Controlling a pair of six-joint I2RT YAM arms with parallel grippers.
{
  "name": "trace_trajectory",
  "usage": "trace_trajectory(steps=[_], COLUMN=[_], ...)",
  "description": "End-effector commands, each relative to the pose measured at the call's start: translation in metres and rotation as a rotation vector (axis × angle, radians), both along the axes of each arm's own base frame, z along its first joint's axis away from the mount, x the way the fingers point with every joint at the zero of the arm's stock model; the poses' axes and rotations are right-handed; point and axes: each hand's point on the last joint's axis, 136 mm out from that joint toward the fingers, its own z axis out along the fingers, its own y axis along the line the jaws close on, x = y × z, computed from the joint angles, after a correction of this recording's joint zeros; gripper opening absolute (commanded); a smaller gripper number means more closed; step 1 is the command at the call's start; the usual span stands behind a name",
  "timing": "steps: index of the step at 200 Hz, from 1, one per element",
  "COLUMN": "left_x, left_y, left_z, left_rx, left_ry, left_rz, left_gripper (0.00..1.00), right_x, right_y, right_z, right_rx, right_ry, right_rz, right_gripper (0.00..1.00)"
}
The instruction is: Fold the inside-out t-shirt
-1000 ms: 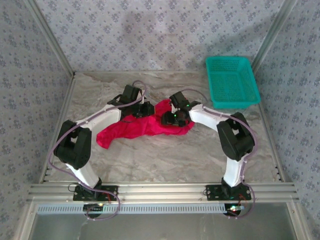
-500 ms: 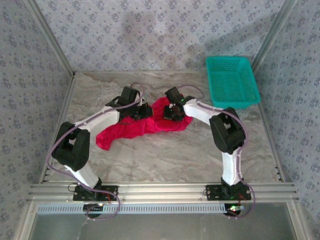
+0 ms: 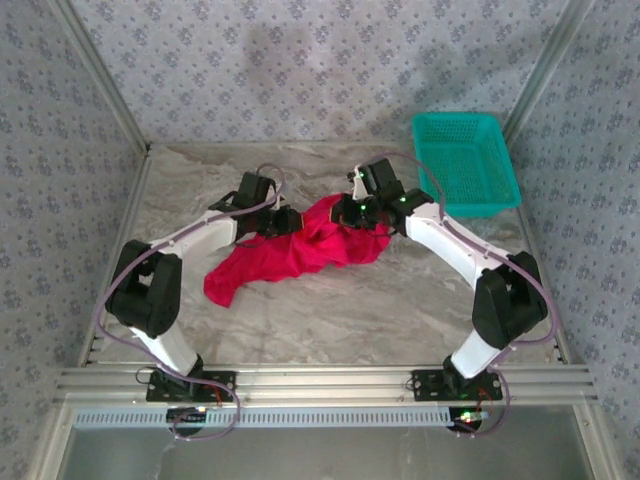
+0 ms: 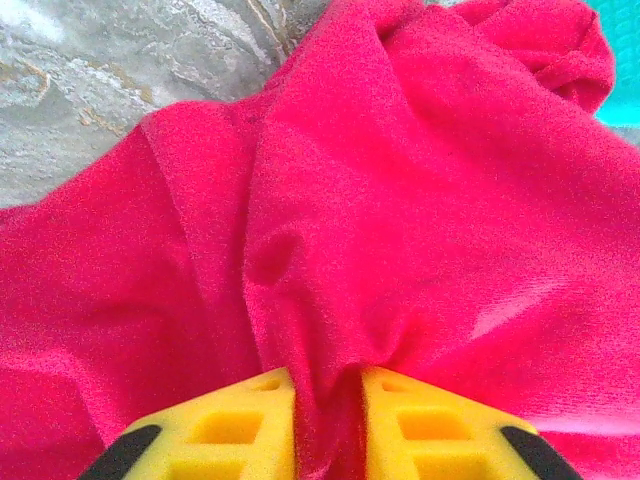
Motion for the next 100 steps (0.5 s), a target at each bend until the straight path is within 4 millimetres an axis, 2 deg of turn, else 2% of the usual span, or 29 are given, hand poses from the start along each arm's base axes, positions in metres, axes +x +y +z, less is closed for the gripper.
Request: trace_trajectory(steps=[1,21,36,47,58,80,100], left_x=[0.001,-0.004,-0.014,-0.022,-0.033,-0.049,-0.047], left_y=[0.001,0.006,0.006,0.003,-0.006,-0.027,-0.039], left_z=[0.002,0.016,0.037,0.051,0.063,0.075,0.064], left_rx=[0.042,0.072,0.044,0.018,0.0,-0.028,-0.009], left_ry=[-0.077,-0.21,-0.347,-0.45,-0.557,-0.686,-0.667], left_rz=[-0.031,-0.045,-0.069,-0.101,-0.159,-0.28,-0.345], left_gripper=[0.27,0.46,0.54,0.57,0.66,0.68,0.65], right_x=[0.002,0.011,0.011,0.01,0.01,0.009,0.009], right_y=[0.01,0.002,-0.003,-0.001,0.001,0.004,0.003], right_z=[0.025,0.003,-0.017,-0.025,-0.029,-0.029,-0.026], right_rx=[0.165,0.147,0.081,0.084,0.095,0.098,0.102], right_ry=[0.087,0.17,0.198,0.215,0.223,0.222,0.22], right_rz=[0.01,-0.03,-0.033,-0.028,-0.026,-0.019,-0.018], right_gripper=[0.0,0.0,0.0,0.0,0.0,0.0,0.0])
